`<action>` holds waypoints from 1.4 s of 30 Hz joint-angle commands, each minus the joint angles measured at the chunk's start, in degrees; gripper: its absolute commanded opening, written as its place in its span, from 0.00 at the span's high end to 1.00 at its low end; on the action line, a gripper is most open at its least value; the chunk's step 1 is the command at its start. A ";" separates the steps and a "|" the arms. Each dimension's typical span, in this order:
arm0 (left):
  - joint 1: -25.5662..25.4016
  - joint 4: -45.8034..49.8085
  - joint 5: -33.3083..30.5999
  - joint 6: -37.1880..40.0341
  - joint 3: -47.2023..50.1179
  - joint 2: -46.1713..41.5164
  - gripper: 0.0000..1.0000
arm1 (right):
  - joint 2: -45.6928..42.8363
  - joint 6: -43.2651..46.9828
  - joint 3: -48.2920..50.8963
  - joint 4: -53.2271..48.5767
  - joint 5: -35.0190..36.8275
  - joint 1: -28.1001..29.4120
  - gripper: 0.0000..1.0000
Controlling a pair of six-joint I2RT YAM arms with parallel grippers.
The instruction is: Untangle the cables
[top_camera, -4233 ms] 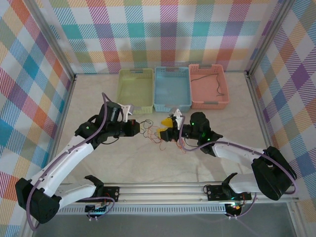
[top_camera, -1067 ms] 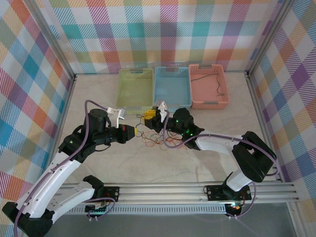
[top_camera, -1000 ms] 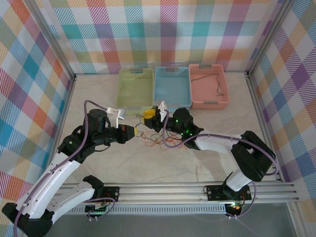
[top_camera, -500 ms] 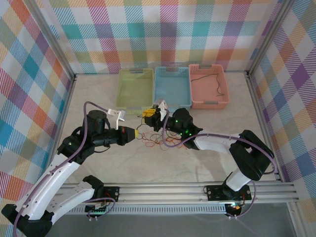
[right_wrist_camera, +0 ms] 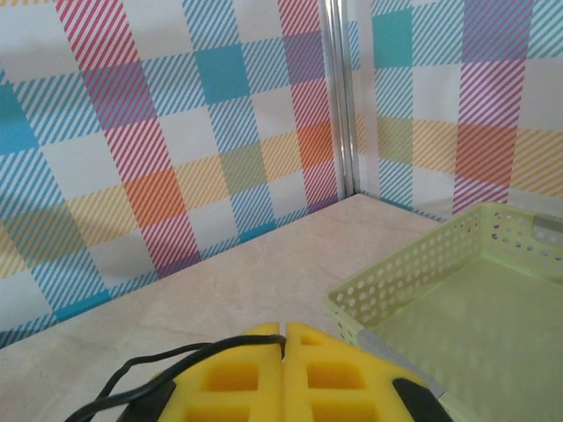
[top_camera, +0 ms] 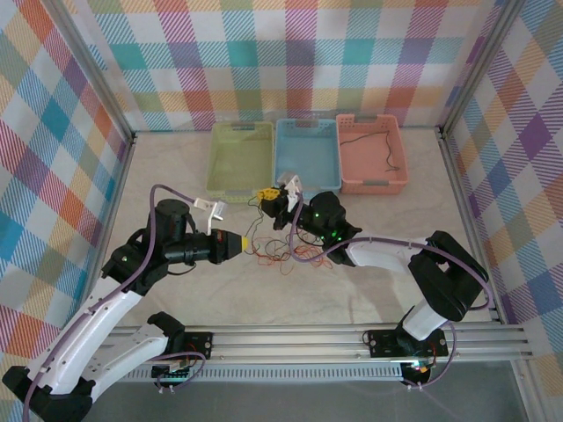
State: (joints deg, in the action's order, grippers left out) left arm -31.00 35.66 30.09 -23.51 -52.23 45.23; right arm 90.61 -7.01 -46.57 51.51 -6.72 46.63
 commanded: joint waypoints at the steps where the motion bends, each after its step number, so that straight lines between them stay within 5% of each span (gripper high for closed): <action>1: -0.46 -0.63 1.55 -0.59 1.38 -0.76 1.00 | 0.31 0.63 -0.27 3.65 -1.29 -0.92 0.97; 14: -0.46 3.24 -0.30 0.02 5.33 -4.96 1.00 | -7.14 1.54 3.98 2.09 1.52 -7.66 1.00; 22: -0.46 6.00 -10.39 -0.11 4.99 -5.16 1.00 | -14.60 -2.72 8.11 5.68 -6.82 -12.62 1.00; 36: -0.46 4.79 -12.49 -0.21 3.66 -3.43 1.00 | -24.37 -0.03 4.08 -1.75 -16.62 -12.64 1.00; 42: -0.46 6.11 -18.57 0.03 0.09 -3.45 1.00 | -25.12 0.68 6.13 -0.52 -20.50 -12.62 0.86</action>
State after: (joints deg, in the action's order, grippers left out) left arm -31.05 39.03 15.81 -23.53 -49.36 42.30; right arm 67.40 -7.92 -40.03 48.77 -24.86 34.76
